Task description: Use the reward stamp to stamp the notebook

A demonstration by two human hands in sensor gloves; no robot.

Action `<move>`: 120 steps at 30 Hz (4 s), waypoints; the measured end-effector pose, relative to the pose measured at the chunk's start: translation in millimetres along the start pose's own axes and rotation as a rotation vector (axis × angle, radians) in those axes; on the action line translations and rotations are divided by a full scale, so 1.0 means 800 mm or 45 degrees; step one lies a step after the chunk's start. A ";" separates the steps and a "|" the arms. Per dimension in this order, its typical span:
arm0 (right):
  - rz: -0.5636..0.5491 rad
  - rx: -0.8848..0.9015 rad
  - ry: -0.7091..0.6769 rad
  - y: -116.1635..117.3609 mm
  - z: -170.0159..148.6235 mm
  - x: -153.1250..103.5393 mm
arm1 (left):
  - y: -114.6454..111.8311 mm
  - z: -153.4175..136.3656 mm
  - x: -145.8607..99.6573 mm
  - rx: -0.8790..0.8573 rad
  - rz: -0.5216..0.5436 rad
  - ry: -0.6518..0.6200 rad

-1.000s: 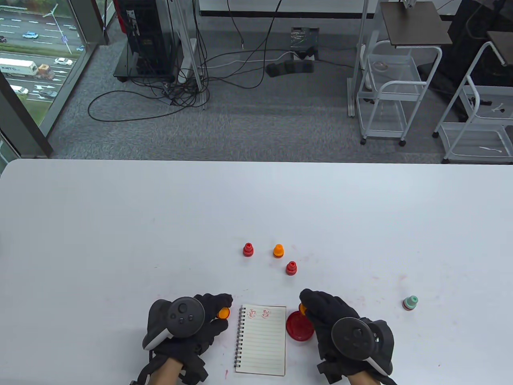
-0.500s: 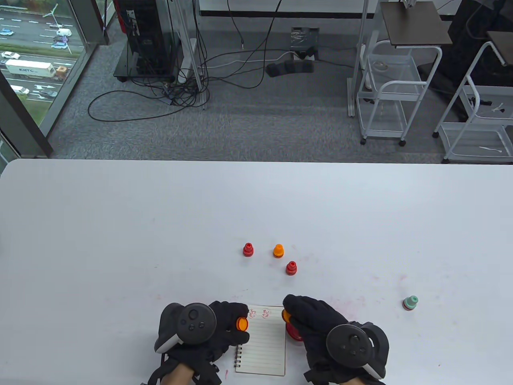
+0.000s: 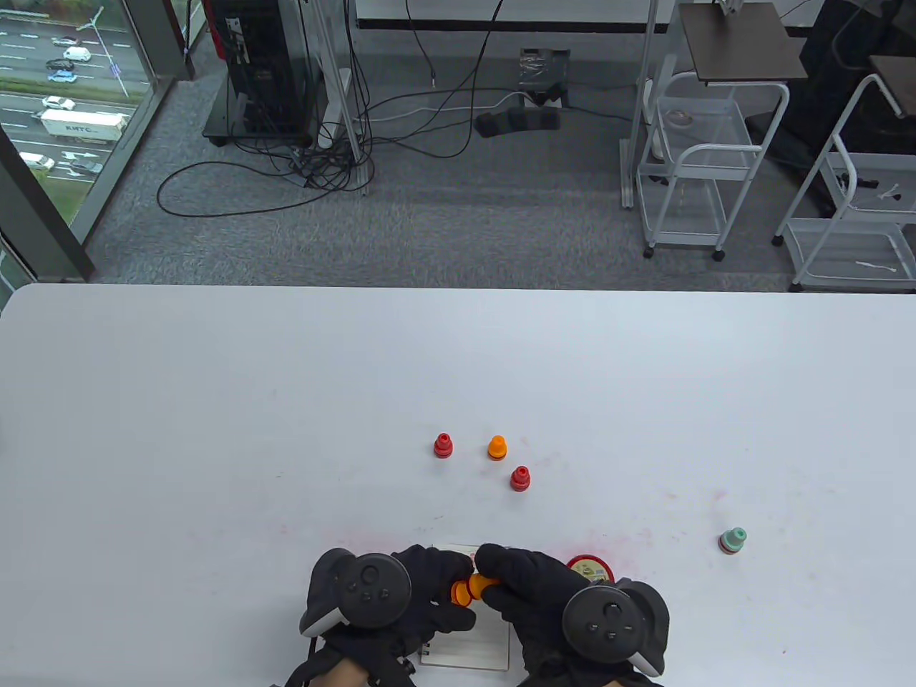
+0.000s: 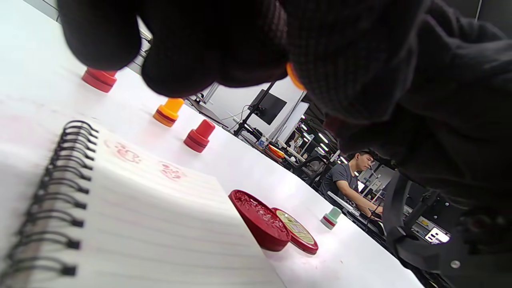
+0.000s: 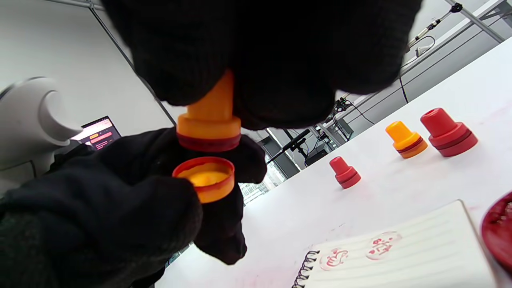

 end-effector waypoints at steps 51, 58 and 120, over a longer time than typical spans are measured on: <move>-0.299 -0.443 0.445 -0.195 -0.140 -0.038 | 0.069 -0.049 -0.040 0.351 0.069 0.173; -0.185 -0.748 0.587 -0.242 -0.192 -0.055 | 0.071 -0.055 -0.041 0.322 0.036 0.207; 0.361 -0.875 0.392 -0.080 -0.156 0.068 | 0.085 -0.050 -0.049 0.357 0.030 0.269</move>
Point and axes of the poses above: the tracker on the back of each hand, its own z axis roughly to the thumb side, its own x axis roughly from the wrist to the fingertips, y = z × x, the point moved 4 cm from there along x, roughly from the wrist to the fingertips, and after that the axes turned 6 degrees about -x, right-handed, at the moved point
